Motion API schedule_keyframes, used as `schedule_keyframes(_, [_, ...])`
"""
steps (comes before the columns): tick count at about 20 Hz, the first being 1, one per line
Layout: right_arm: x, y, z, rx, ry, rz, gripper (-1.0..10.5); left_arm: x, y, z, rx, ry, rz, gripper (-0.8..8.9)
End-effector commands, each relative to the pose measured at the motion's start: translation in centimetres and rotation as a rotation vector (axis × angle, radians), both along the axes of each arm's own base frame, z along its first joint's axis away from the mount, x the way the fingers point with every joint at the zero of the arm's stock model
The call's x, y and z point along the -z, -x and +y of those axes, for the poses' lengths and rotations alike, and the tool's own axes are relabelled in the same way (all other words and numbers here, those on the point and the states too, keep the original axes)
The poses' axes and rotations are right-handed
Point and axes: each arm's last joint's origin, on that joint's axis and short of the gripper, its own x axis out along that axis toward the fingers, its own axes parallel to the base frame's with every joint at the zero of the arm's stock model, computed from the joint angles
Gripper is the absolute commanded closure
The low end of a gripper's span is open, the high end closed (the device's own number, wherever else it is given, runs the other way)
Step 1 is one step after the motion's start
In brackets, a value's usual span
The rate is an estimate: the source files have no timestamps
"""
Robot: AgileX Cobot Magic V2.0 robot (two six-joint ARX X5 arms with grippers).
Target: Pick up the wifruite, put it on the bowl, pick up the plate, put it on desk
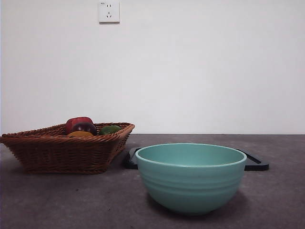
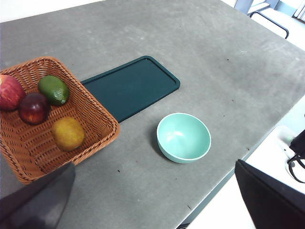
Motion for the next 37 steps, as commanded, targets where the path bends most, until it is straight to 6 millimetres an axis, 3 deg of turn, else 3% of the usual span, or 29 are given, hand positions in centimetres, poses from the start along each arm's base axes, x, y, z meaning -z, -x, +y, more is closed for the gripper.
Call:
schedule_keyframes(1, [-0.4,0.1,0.0,-0.011,-0.002,-0.008,3.4,-0.4,0.1,0.0,0.008,0.014,-0.014,2.38])
schedule_keyframes(4, [-0.3,0.1,0.0,-0.011,-0.001,-0.008,3.6,-0.4,0.1,0.0,0.008,0.014,-0.015,2.77])
schedule_keyframes(5, [-0.3,0.1,0.0,-0.012,-0.001,-0.008,5.1,-0.4,0.1,0.0,0.008,0.014,-0.015,3.67])
schedule_keyframes(6, [-0.3,0.1,0.0,-0.012,-0.001,-0.008,8.1,-0.4,0.1,0.0,0.008,0.014,-0.014,5.90])
schedule_keyframes(7, [-0.4,0.1,0.0,-0.011,0.000,-0.010,9.6,-0.4,0.1,0.0,0.008,0.013,-0.013,7.94])
schedule_keyframes(18, [-0.6,-0.1,0.1,-0.012,-0.017,-0.035,9.2,-0.3,0.1,0.0,0.009,0.014,-0.014,7.86])
schedule_keyframes(23, [-0.6,0.0,0.1,-0.013,-0.017,-0.035,9.2,0.6,-1.1,0.6,-0.185,-0.014,-0.023,7.86])
schedule_keyframes(26, [-0.6,0.0,0.1,-0.013,-0.017,-0.035,9.2,3.8,-2.9,1.3,-0.386,0.028,-0.143,7.86])
schedule_keyframes(29, [-0.6,-0.1,0.1,-0.013,-0.017,-0.035,9.2,10.0,-4.9,2.2,-0.562,0.087,-0.297,7.86])
schedule_keyframes(33, [-0.6,-0.1,0.1,-0.013,-0.017,-0.035,9.2,18.5,-6.1,2.8,-0.766,0.165,-0.290,7.86])
schedule_keyframes(37, [-0.6,-0.1,0.1,-0.013,-0.017,-0.035,9.2,23.5,-6.1,2.9,-0.794,0.130,-0.244,7.86])
